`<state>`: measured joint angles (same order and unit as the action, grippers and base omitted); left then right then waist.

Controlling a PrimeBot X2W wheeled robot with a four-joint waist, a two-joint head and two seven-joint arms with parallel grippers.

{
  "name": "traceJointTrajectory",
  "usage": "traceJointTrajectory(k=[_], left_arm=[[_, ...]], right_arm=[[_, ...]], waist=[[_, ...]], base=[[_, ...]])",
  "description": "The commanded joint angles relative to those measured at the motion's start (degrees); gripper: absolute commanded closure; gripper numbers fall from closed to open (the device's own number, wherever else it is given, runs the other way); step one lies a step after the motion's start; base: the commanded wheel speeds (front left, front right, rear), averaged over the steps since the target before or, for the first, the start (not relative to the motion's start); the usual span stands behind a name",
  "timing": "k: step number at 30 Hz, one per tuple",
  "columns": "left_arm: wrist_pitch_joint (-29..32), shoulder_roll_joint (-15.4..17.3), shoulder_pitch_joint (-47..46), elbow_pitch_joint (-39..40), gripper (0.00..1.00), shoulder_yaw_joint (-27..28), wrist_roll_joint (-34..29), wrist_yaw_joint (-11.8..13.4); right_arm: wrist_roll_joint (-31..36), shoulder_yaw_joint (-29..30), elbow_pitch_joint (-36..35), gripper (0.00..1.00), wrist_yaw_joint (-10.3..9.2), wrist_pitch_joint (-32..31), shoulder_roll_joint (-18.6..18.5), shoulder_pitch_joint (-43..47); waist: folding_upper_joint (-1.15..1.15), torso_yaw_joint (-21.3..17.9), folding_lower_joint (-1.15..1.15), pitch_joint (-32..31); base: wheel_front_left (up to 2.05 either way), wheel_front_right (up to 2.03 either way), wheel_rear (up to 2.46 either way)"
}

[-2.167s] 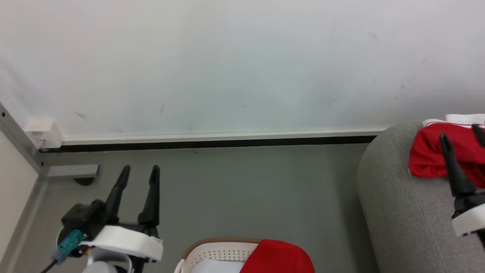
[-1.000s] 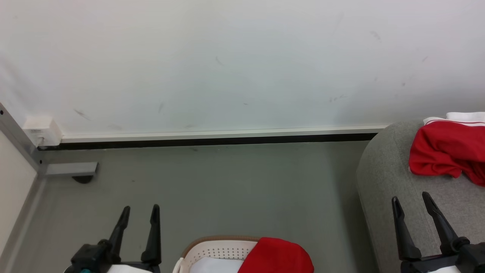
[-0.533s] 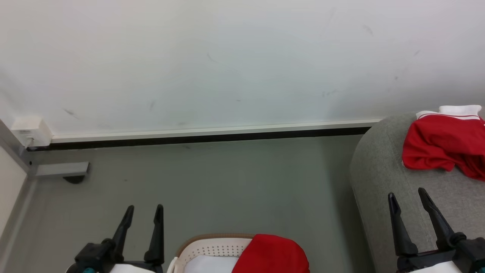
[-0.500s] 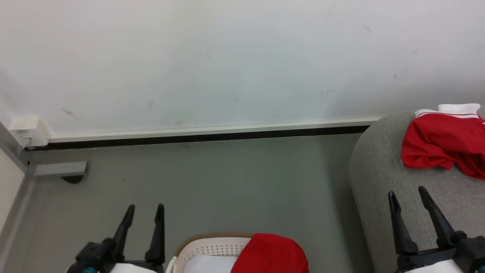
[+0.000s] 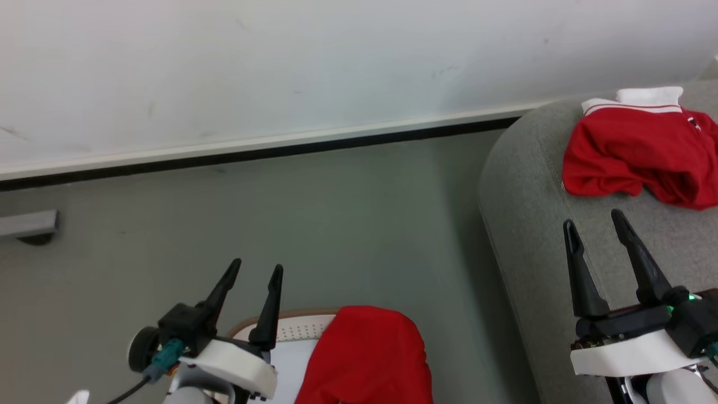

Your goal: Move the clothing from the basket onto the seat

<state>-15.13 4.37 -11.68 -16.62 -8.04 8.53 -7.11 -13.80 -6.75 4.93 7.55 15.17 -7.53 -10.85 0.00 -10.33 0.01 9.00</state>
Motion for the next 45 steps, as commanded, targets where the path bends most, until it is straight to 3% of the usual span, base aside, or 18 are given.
traceJointTrajectory(k=[1, 13, 28, 40, 45], left_arm=[[-0.03, 1.21, -2.39, -2.08, 0.0, -1.15, -0.44, -0.28], [2.37, 5.43, -16.2, -20.02, 0.0, -12.76, 2.2, -0.39], [6.59, 8.88, -29.95, -44.2, 0.0, -27.24, 9.04, -0.28], [15.79, 12.75, -34.9, -49.03, 0.0, -36.73, 16.49, -0.29], [22.63, 13.53, -35.54, -50.85, 0.0, -41.19, 19.05, -0.29]], right_arm=[[-0.26, -0.03, -0.71, 0.0, -0.13, -0.04, 0.44, -2.04], [0.34, 3.63, -4.36, 0.0, -0.13, -0.04, 3.26, -9.38], [1.06, 5.76, -8.56, 0.0, -0.14, -0.05, 4.45, -16.54], [-1.57, 5.09, -8.89, 0.0, -0.14, -0.04, 4.71, -17.77], [-1.77, 5.57, -9.07, 0.0, -0.14, -0.05, 4.73, -17.64]], waist=[[0.0, -3.67, -0.01, 5.13], [0.0, -9.84, -0.01, 18.9], [0.0, -13.93, -0.01, 33.85], [0.0, -17.1, -0.01, 40.49], [0.0, -16.8, -0.01, 41.4]], base=[[0.0, 0.0, 0.0], [0.0, 0.0, 0.0], [0.0, 0.0, 0.0], [0.0, 0.0, 0.0], [0.0, 0.0, 0.0]])
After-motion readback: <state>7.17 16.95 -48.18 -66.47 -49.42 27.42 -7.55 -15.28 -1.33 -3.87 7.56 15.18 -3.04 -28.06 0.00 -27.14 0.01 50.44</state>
